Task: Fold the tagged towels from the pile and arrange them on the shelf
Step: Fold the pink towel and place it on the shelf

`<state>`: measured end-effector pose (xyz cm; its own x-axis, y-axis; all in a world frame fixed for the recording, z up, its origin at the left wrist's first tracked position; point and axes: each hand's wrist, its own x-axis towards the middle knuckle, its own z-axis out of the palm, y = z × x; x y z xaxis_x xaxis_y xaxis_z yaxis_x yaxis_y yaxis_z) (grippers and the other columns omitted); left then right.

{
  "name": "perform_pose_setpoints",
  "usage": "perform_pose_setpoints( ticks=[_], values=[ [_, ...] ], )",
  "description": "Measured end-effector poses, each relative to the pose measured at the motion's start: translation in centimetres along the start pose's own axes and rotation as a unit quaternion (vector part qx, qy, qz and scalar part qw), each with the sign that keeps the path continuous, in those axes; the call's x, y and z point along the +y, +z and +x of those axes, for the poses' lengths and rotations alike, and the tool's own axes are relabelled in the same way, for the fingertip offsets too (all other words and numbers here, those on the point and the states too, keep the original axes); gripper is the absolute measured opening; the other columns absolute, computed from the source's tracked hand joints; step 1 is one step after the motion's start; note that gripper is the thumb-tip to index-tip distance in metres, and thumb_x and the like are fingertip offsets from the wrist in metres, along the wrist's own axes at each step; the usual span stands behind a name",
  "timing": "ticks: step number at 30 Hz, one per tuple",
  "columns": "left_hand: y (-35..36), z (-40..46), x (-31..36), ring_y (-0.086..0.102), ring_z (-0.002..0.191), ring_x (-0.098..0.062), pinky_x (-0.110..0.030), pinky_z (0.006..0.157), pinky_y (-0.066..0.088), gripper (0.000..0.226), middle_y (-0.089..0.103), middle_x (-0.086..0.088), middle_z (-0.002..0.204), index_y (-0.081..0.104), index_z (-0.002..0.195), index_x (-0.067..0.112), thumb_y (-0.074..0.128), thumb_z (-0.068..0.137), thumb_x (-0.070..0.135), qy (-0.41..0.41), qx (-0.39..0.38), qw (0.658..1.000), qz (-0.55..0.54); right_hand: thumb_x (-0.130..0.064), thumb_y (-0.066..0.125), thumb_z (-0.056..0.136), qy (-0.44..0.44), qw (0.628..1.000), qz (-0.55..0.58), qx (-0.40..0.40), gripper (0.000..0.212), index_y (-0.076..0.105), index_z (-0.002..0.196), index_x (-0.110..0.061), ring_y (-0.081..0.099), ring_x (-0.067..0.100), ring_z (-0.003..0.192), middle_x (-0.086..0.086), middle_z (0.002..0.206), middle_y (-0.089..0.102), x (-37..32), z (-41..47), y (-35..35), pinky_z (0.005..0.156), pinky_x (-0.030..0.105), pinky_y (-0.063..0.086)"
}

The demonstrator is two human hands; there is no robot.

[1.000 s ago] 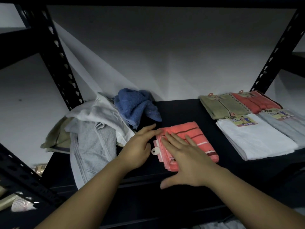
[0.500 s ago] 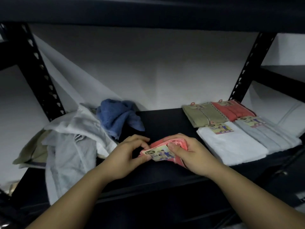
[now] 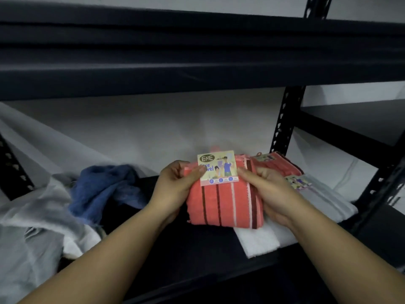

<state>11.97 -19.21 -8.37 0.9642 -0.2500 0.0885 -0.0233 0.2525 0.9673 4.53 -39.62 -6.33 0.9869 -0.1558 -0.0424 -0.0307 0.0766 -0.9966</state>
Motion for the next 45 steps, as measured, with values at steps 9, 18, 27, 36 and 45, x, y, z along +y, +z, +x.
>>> perform_pose_setpoints(
  ticks=[9, 18, 27, 36, 45],
  values=[
    [8.7, 5.5, -3.6, 0.077, 0.079, -0.021, -0.031, 0.065, 0.060, 0.026, 0.079, -0.012, 0.096, 0.071, 0.119, 0.007, 0.066, 0.098, 0.020, -0.187, -0.018, 0.982, -0.021, -0.049, 0.056, 0.104, -0.017, 0.981, -0.176, 0.086, 0.036, 0.073, 0.110, -0.018, 0.079, 0.020, 0.085, 0.001, 0.094, 0.081, 0.6, 8.2, -8.9, 0.090, 0.044, 0.062],
    [13.6, 12.9, -6.0, 0.077, 0.097, -0.028, -0.039, 0.079, 0.065, 0.031, 0.074, -0.020, 0.114, 0.061, 0.125, 0.002, 0.069, 0.096, 0.006, -0.185, -0.025, 0.981, 0.043, -0.069, 0.083, 0.071, 0.022, 0.943, -0.321, 0.083, 0.079, 0.059, 0.131, -0.023, 0.071, 0.014, 0.094, -0.003, 0.117, 0.071, -1.3, 15.8, -14.4, 0.080, 0.028, 0.056],
    [17.5, 16.5, -8.6, 0.076, 0.095, -0.033, -0.048, 0.083, 0.064, 0.022, 0.075, -0.025, 0.106, 0.071, 0.106, -0.005, 0.070, 0.084, -0.001, -0.196, 0.015, 0.975, 0.104, -0.066, 0.091, 0.060, 0.056, 0.878, -0.467, 0.085, 0.121, 0.037, 0.154, -0.013, 0.056, 0.026, 0.132, 0.007, 0.149, 0.054, -0.7, 20.3, -17.2, 0.101, 0.029, 0.044],
    [18.5, 17.3, -8.9, 0.076, 0.094, -0.029, -0.036, 0.073, 0.065, 0.035, 0.073, -0.020, 0.107, 0.066, 0.114, -0.006, 0.079, 0.082, -0.007, -0.186, -0.015, 0.973, 0.136, -0.064, 0.093, 0.057, 0.070, 0.864, -0.488, 0.105, 0.134, 0.026, 0.163, -0.014, 0.041, 0.029, 0.147, 0.008, 0.164, 0.039, -0.4, 22.4, -19.1, 0.117, 0.034, 0.037],
    [17.2, 17.7, -10.3, 0.068, 0.107, -0.024, -0.031, 0.093, 0.053, 0.056, 0.072, -0.003, 0.115, 0.070, 0.118, 0.017, 0.091, 0.071, 0.040, 0.013, 0.006, 0.888, 0.459, -0.096, 0.050, 0.069, 0.080, 0.793, -0.583, 0.161, 0.117, 0.019, 0.161, -0.033, 0.040, 0.041, 0.140, 0.018, 0.160, 0.034, 3.0, 21.9, -18.2, 0.108, 0.050, 0.041]
  ],
)
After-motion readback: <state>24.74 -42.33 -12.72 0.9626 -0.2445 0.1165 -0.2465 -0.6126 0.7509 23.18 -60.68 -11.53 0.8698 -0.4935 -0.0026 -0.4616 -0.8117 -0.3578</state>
